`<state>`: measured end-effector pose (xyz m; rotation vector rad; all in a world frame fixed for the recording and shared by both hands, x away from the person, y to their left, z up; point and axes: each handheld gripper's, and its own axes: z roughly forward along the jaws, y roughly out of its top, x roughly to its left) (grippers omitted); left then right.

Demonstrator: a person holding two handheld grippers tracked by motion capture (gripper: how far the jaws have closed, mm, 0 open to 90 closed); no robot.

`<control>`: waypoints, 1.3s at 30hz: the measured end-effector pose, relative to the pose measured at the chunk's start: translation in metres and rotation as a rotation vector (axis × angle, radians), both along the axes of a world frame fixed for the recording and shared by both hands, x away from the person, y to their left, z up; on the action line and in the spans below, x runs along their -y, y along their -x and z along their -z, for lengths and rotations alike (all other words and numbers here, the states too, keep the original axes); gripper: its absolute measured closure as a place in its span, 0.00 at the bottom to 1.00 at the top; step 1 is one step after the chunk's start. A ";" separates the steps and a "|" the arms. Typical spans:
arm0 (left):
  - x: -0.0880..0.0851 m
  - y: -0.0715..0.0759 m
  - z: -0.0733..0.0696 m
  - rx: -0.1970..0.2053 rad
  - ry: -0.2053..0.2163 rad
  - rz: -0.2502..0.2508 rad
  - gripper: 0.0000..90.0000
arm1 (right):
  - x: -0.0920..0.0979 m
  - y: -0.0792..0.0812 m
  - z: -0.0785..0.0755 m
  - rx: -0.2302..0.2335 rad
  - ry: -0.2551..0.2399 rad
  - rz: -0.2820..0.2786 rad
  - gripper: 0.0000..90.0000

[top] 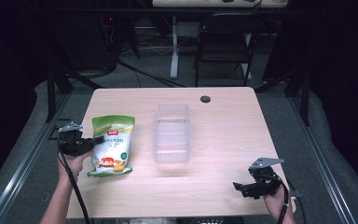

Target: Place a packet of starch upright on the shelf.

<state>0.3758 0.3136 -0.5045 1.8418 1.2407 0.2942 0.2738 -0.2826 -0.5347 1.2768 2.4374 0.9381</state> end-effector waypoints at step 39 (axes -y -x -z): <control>0.028 0.017 -0.043 0.099 0.018 0.180 1.00 | 0.001 0.000 0.000 0.003 0.002 -0.002 0.17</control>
